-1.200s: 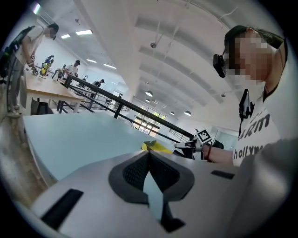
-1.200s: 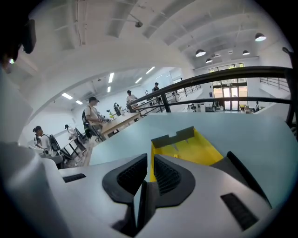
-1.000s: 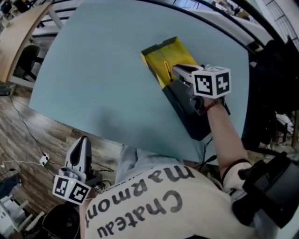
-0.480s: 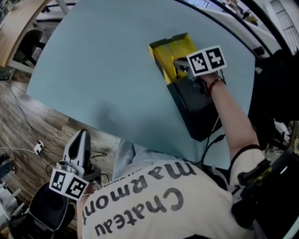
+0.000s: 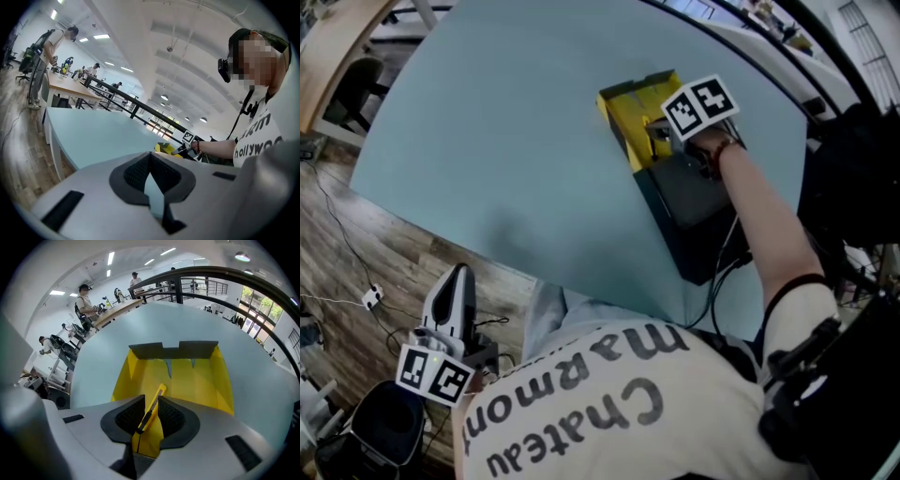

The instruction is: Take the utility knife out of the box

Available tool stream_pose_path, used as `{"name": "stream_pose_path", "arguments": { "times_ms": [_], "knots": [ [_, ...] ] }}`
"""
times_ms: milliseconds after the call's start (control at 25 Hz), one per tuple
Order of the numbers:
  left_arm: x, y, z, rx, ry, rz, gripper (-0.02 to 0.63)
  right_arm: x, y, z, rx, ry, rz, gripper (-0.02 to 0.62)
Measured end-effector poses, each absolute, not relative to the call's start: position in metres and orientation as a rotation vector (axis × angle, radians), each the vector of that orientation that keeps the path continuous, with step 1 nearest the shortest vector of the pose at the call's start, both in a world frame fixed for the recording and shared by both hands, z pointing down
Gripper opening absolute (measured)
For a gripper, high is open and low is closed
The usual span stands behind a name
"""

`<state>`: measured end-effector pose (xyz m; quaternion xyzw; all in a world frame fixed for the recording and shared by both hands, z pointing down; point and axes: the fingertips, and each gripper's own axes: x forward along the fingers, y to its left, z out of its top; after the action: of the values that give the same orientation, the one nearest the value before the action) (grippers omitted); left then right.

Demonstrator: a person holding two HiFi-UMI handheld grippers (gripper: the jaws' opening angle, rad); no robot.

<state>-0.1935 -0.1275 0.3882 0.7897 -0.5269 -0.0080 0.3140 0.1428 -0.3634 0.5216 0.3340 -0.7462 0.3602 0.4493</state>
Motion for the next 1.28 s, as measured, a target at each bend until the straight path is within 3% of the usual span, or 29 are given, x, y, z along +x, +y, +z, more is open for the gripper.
{"name": "stream_pose_path", "arguments": {
  "times_ms": [1280],
  "knots": [
    [-0.217, -0.126, 0.393, 2.031, -1.437, -0.077, 0.002, 0.151, -0.357, 0.552, 0.694, -1.499, 1.042, 0.092]
  ]
}}
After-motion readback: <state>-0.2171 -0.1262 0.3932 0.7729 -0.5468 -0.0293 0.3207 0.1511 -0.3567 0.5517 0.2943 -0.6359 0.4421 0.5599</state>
